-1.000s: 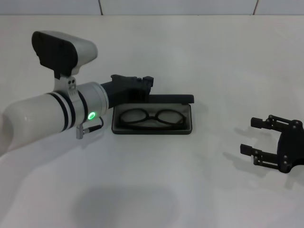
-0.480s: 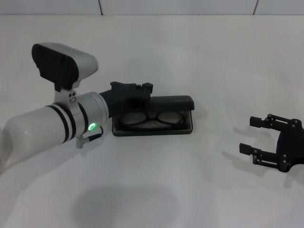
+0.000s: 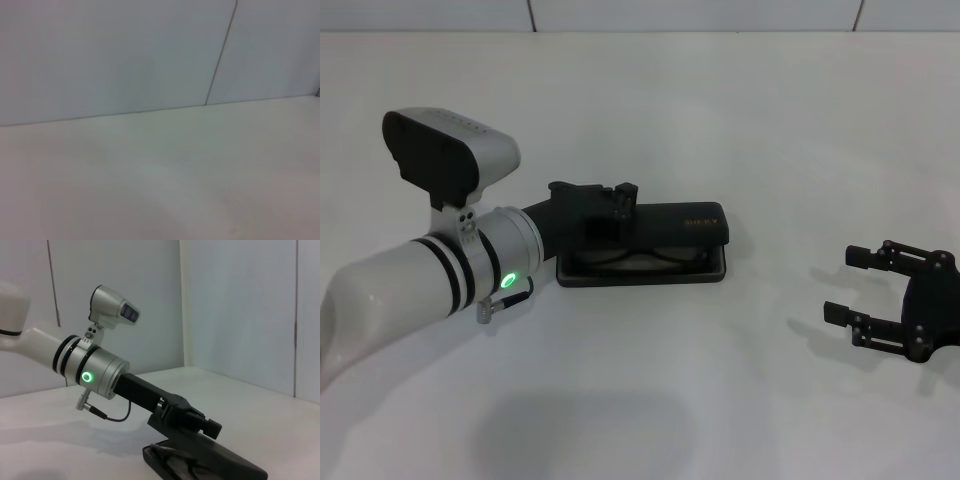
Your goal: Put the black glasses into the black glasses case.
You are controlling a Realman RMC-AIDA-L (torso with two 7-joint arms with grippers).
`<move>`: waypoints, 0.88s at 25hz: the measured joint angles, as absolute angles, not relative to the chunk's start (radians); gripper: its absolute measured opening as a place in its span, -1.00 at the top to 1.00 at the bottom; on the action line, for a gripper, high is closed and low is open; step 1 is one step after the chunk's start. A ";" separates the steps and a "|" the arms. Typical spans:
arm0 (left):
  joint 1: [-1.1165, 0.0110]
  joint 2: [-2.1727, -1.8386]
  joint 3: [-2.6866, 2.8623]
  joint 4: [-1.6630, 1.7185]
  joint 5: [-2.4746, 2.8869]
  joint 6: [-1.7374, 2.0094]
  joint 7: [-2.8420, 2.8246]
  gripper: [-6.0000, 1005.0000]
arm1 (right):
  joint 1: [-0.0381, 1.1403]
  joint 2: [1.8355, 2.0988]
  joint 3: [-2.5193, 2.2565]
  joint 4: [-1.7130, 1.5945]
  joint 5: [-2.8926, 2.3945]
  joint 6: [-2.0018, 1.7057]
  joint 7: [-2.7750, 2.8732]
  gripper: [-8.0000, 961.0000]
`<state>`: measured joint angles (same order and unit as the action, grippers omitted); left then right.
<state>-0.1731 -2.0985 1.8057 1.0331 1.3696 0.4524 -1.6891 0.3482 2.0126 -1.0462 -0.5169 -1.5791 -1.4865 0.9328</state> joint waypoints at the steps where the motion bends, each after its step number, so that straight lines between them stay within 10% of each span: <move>1: -0.173 -2.098 1.807 1.030 1.348 0.455 -1.665 0.84 | 0.348 2.013 -1.046 -0.517 -1.579 -1.486 0.933 -0.49; 22: -0.181 -2.096 1.837 0.856 0.883 0.577 -1.144 0.83 | 0.358 2.013 -1.046 -0.529 -1.585 -1.479 0.962 -0.49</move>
